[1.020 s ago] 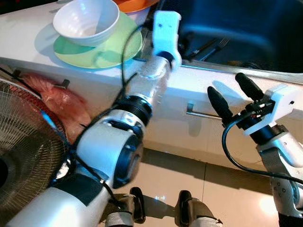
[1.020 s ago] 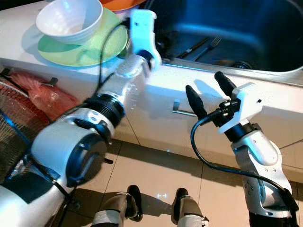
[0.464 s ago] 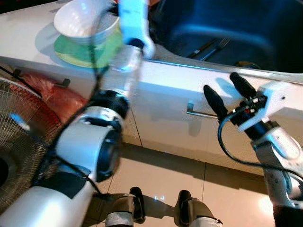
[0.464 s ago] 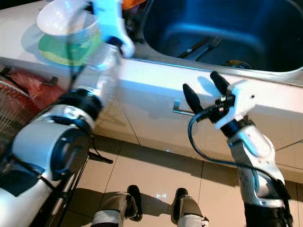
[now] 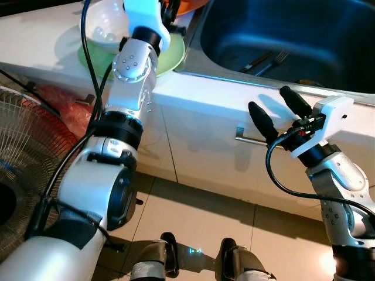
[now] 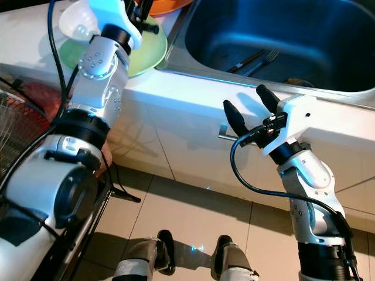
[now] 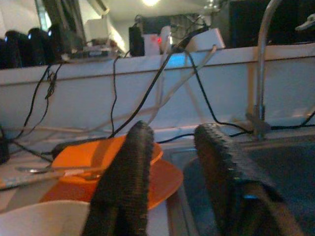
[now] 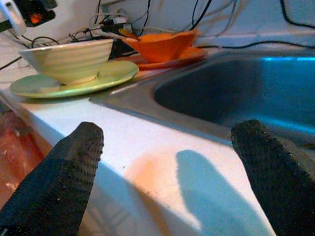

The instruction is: Kitchen organization

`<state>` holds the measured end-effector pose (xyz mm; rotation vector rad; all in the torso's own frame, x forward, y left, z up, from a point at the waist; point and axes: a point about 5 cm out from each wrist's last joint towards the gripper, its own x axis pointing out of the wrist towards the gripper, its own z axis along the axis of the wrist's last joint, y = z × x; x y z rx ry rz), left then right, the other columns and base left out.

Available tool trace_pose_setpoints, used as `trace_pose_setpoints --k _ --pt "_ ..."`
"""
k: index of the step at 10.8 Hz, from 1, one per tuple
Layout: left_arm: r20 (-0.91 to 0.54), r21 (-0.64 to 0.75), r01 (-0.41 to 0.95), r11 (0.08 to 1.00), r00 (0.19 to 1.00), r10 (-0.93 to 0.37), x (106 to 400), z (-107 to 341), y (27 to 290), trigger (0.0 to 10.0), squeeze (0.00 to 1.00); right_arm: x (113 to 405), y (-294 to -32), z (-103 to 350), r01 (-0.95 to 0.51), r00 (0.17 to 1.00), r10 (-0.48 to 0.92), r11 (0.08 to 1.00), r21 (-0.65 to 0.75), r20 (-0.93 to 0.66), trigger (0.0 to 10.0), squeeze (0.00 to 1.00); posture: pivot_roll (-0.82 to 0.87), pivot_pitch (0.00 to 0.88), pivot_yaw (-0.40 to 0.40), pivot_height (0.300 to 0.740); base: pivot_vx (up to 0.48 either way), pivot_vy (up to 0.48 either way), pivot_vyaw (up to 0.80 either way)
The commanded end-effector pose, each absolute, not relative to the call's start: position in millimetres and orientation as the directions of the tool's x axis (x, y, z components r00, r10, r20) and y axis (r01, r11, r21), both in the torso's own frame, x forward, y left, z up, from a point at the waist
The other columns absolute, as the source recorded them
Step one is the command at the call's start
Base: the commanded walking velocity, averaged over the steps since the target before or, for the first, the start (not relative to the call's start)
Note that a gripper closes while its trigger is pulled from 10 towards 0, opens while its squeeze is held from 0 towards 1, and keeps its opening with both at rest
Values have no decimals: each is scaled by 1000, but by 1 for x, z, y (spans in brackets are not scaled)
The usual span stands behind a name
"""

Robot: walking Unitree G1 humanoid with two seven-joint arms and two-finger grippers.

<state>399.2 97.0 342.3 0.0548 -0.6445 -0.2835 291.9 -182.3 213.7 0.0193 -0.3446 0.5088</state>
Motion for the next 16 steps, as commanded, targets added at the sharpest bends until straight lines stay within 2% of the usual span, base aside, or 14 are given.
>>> trace_pose_setpoints --k 1,5,6,8,11,12,16 --pt "567 168 229 959 773 -284 399 338 104 10000 1000 293 -181 214 -490 809 485 869 -75 333 10000 0 -20 224 21 740 0 0 0" --pt "442 254 186 949 850 -285 395 315 139 10000 1000 297 -178 214 -504 798 497 860 -73 341 10000 0 3 229 15 740 0 0 0" --pt "419 314 194 929 850 -319 391 325 144 10000 0 299 -176 213 -512 793 502 856 -71 344 10000 0 20 232 17 740 0 0 0" --pt "405 362 196 911 847 -344 387 336 145 10000 0 300 -174 212 -516 791 505 854 -68 346 10000 0 27 231 18 740 0 0 0" --pt "267 430 275 860 871 -412 385 334 138 10000 0 301 -173 212 -522 786 509 851 -65 351 10000 0 35 230 21 740 0 0 0" --pt "211 434 267 860 898 -385 390 325 139 10000 0 302 -172 212 -523 785 510 850 -65 352 10000 0 34 229 21 740 0 0 0" --pt "147 461 212 862 939 -309 394 320 146 10000 0 302 -171 211 -527 782 514 847 -66 354 10000 0 32 230 20 740 0 0 0"
